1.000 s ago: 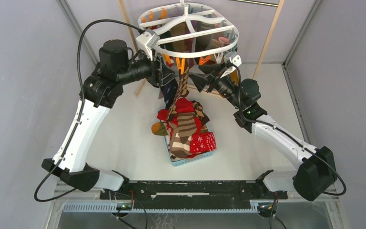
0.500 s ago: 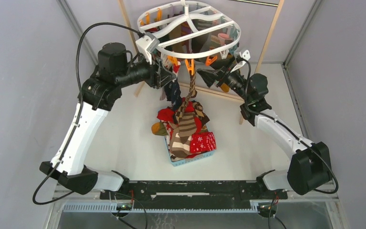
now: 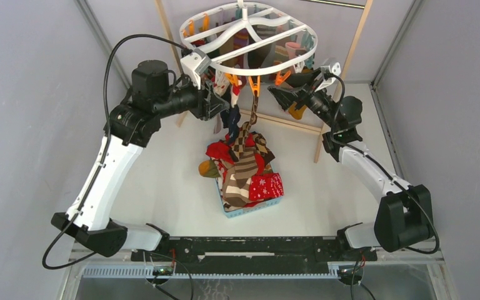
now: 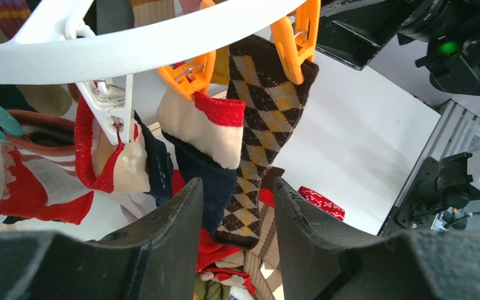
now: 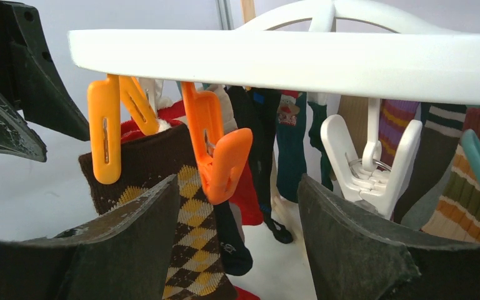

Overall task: Clip the socks to the hanger
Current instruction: Open the clamp at the hanger.

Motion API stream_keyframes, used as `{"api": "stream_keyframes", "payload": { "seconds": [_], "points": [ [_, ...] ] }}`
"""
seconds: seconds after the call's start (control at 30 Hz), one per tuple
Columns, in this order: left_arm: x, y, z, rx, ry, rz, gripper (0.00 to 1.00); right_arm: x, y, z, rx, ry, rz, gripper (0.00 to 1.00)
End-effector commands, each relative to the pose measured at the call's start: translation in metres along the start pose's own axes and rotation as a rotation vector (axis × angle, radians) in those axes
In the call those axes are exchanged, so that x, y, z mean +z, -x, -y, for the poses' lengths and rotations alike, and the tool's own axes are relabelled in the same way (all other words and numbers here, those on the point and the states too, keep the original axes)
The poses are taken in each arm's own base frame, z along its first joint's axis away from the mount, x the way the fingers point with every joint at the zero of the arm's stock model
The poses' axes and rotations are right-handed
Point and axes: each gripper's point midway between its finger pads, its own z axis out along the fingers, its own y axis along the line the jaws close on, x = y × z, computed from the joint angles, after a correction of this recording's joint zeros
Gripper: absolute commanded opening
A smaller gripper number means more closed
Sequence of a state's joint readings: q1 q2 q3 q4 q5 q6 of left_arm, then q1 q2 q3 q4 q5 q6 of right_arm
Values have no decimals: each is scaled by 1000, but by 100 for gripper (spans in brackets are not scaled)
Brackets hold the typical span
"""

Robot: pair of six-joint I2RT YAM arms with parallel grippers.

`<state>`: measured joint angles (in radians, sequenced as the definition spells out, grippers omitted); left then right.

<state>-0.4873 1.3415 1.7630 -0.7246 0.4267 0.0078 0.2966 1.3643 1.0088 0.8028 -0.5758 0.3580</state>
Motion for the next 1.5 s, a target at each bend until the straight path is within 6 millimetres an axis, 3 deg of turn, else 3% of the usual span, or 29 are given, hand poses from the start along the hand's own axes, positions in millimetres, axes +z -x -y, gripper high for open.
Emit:
{"api": "stream_keyframes", "payload": {
  "seconds": [0.0,0.23,0.57,0.87,1.13,1.47],
  "points": [
    [-20,20,13,28,-31,63,49,2,11,-3,-9,42,39,77],
    [-24,22,18,31,-45,68,48,3,16,-2,-6,60,53,78],
    [-28,22,22,29,-60,63,47,-1,37,-11,-43,101,107,60],
    [-32,25,26,10,-66,72,46,7,25,-22,-41,138,83,52],
    [-35,25,27,12,-65,70,46,13,30,-30,-104,92,99,24],
    [-40,29,30,8,-67,83,46,14,34,-51,-176,36,99,9]
  ]
}}
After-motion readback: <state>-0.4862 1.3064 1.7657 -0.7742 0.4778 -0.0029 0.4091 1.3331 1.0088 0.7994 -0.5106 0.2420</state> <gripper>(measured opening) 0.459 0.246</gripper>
